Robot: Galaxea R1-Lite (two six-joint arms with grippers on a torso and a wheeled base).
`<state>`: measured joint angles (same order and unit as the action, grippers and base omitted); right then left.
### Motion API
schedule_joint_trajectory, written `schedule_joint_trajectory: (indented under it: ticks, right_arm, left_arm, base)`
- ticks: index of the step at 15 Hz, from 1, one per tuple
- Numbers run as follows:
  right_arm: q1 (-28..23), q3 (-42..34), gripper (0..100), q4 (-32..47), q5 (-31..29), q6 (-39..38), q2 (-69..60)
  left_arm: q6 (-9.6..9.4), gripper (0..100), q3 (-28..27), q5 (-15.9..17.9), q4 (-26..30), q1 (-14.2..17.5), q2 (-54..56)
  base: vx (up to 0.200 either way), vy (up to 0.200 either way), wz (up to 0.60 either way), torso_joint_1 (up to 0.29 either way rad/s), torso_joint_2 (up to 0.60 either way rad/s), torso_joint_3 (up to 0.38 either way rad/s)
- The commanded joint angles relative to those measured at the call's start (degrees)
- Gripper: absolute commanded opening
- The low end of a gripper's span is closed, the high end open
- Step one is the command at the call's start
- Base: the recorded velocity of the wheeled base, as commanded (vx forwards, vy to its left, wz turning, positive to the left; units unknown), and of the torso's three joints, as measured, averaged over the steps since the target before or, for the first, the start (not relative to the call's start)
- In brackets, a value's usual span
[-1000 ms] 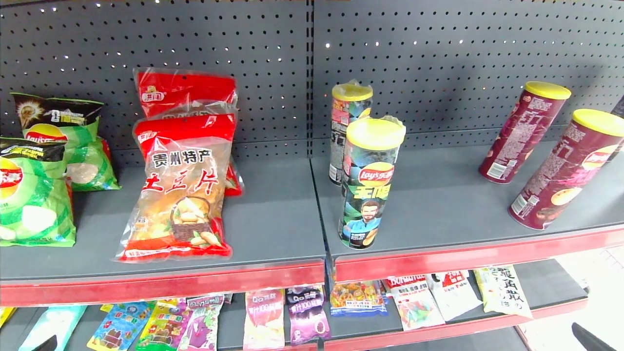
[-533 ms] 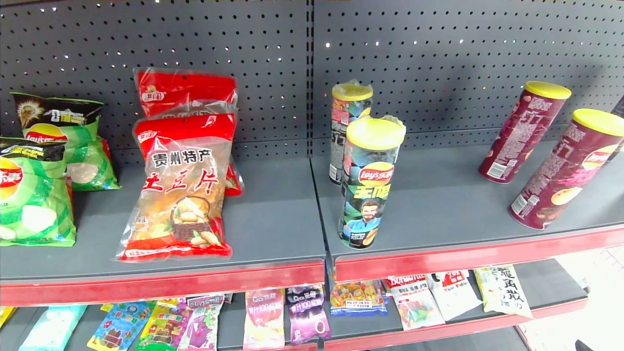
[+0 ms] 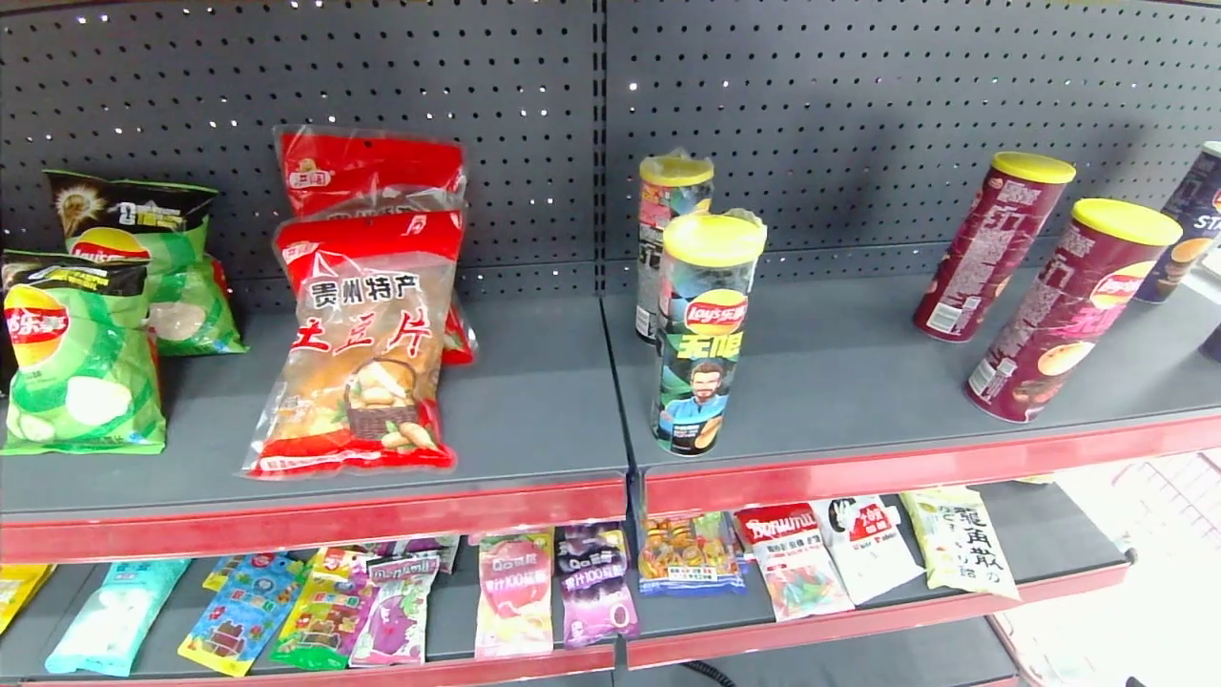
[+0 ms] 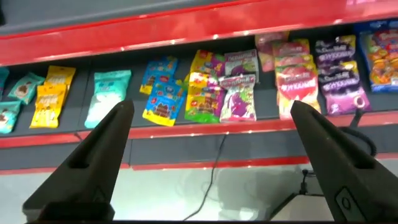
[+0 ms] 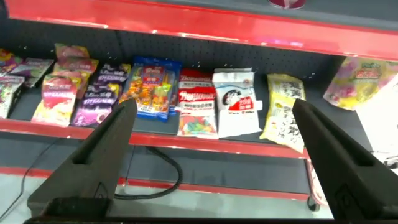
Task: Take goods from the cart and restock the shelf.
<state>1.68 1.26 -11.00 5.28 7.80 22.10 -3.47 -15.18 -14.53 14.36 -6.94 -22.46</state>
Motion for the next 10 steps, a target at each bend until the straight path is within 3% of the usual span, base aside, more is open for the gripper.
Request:
schedule_joint_trajectory:
  ticks: [1, 10]
  right_arm:
    - [0.08, -1.26, 100, 0.01, -0.01, 0.02, -1.71]
    - [0.16, -1.26, 100, 1.77, 0.17, 0.02, -3.82]
  left_arm:
    - [-0.04, 100, 0.15, 0.03, -0.03, 0.08, -0.13]
    - [-1.54, 100, 0.59, 0.12, 0.05, 0.08, 1.54]
  base:
    - [0.0, -0.2, 0.0, 0.002, 0.01, 0.007]
    - [0.0, -0.2, 0.0, 0.003, 0.0, 0.002]
